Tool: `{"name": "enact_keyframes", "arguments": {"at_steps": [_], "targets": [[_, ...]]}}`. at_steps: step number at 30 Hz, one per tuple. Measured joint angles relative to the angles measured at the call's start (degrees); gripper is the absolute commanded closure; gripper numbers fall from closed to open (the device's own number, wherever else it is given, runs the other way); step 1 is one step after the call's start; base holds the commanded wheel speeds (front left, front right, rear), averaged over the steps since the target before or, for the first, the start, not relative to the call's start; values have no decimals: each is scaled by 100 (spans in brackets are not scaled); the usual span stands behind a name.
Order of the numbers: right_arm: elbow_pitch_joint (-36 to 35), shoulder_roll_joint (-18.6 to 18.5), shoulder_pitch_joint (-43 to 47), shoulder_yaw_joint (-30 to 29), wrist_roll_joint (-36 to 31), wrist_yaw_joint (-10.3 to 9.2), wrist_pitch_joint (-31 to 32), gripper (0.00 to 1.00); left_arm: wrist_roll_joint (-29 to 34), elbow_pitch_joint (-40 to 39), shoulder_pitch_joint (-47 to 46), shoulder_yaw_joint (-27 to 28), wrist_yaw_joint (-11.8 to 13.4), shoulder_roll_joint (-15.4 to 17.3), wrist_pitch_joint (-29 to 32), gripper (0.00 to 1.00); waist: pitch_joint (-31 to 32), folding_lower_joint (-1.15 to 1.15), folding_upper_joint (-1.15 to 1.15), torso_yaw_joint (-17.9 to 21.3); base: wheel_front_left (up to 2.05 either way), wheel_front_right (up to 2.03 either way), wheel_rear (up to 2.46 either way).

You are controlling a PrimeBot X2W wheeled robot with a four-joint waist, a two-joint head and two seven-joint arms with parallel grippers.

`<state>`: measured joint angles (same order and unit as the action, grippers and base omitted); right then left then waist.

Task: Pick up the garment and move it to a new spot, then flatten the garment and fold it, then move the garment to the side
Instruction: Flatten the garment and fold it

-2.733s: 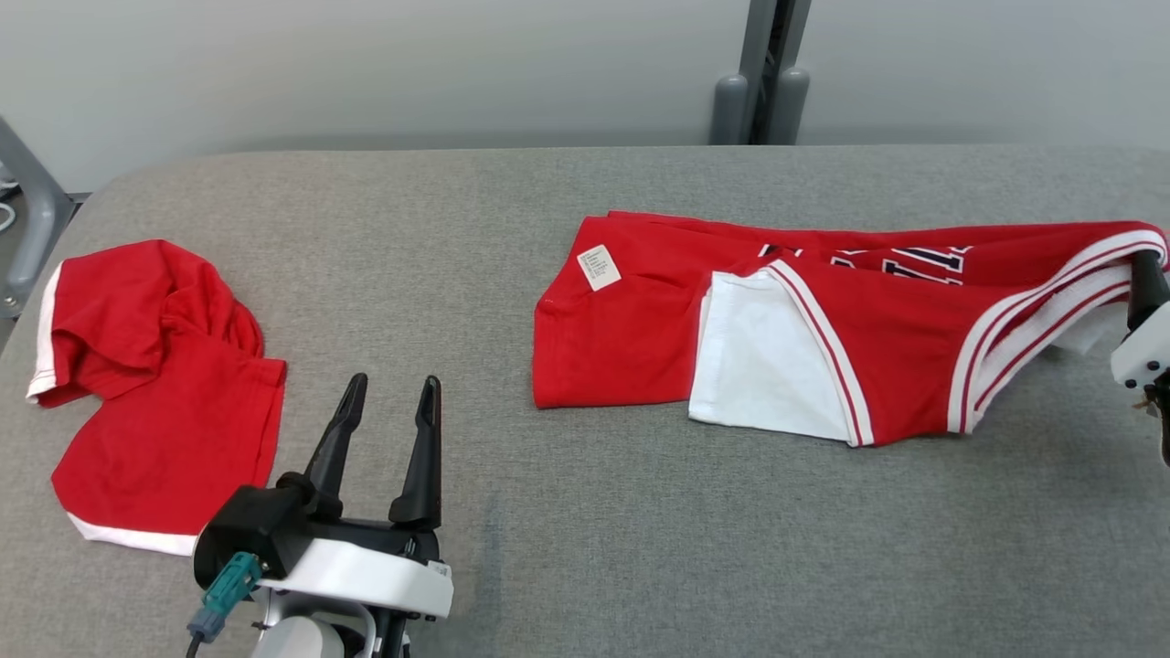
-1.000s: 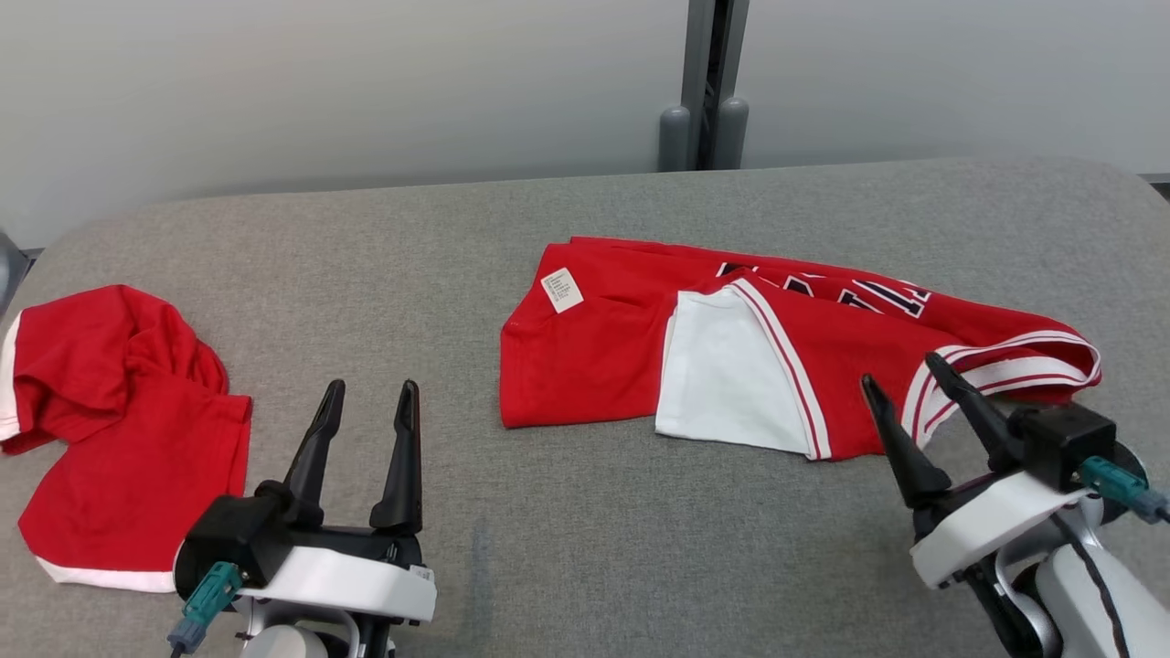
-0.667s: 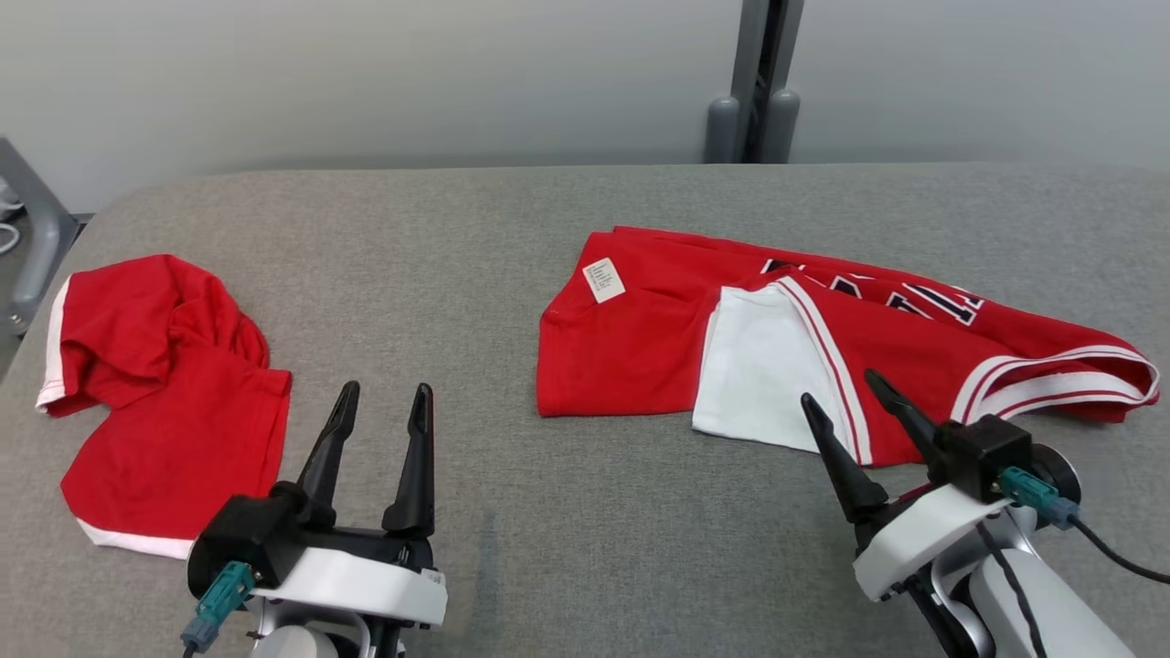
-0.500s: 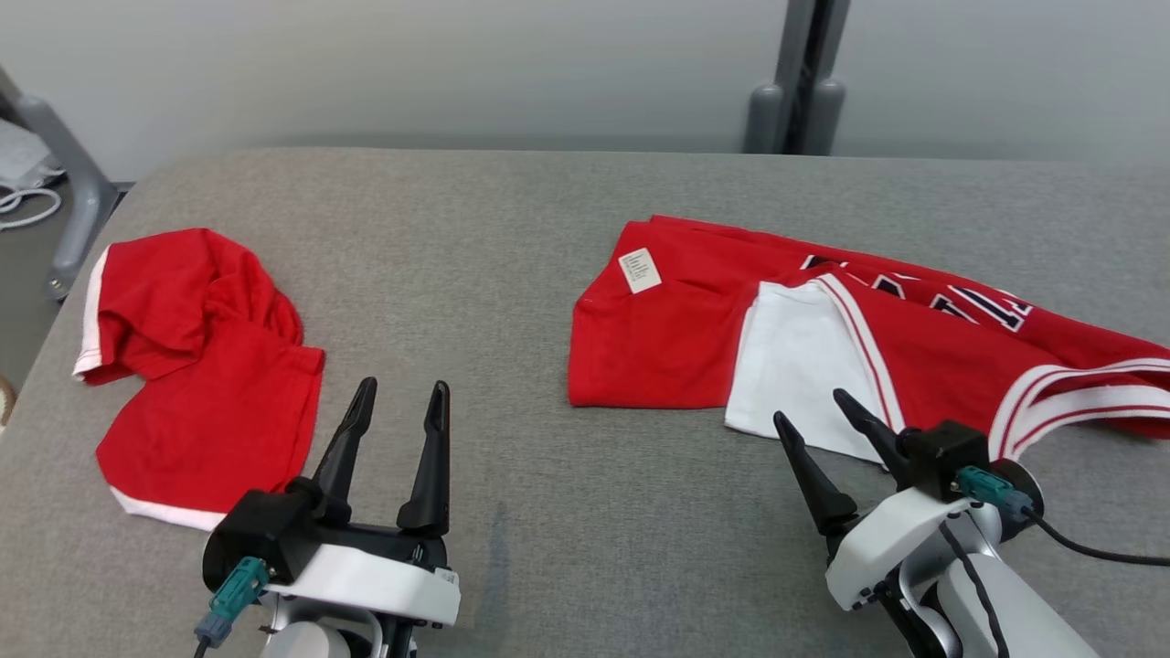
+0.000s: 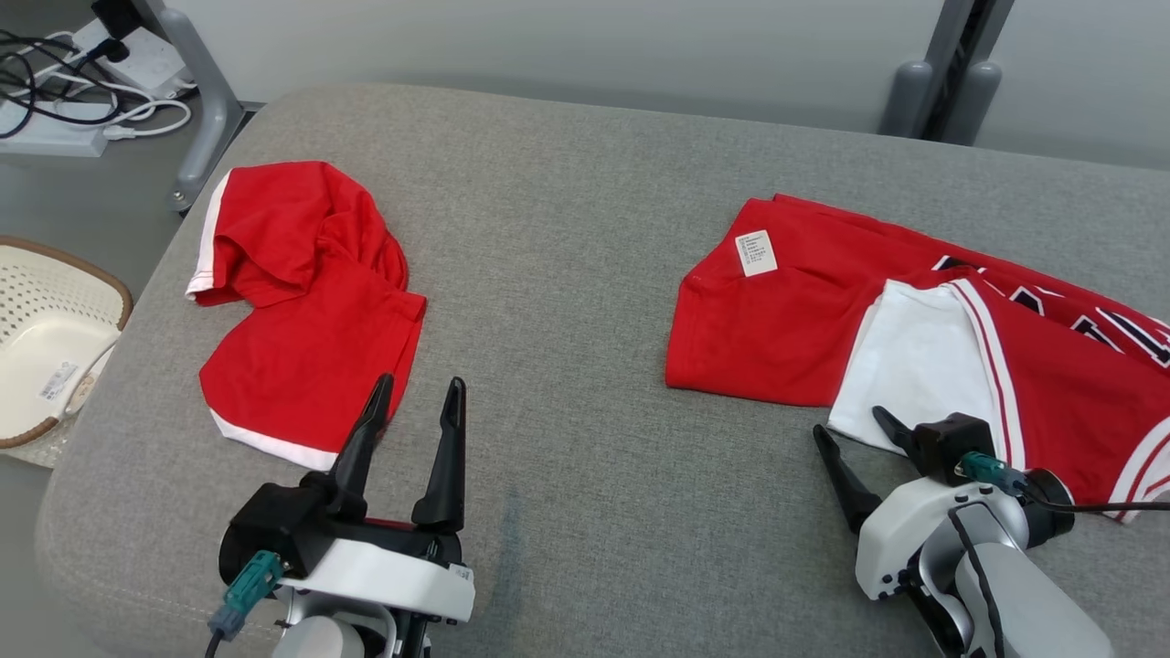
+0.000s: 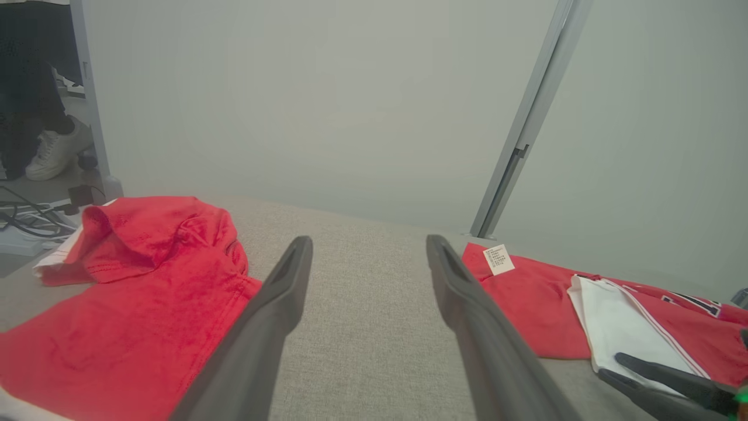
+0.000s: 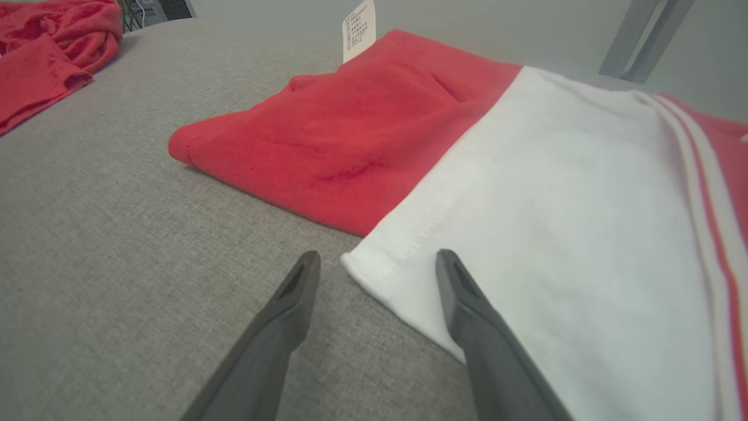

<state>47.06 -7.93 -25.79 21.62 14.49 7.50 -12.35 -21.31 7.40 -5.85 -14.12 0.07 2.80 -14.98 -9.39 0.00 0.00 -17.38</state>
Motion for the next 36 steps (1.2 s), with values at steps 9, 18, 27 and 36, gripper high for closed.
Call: {"name": "enact_keyframes", "arguments": {"at_steps": [9,18,27,36], "targets": [[528,71,-245,-170,-69,0,-45,100,-46,-25,-42,-57,35,0,0,0,-96,0,0,-166,0,0,0],[760,242,-294,-96,-34,0,-87,100,66,56,-19,89,1,0,0,0,33,0,0,141,0,0,0],[244,236,147,547,667,1,307,100,175,65,129,266,-33,-2,-1,0,328,0,0,822,0,0,0],[-1114,-1199,776,867,1621,1,1597,100,204,37,184,371,-48,-3,-1,0,476,0,0,1692,0,0,0]]}}
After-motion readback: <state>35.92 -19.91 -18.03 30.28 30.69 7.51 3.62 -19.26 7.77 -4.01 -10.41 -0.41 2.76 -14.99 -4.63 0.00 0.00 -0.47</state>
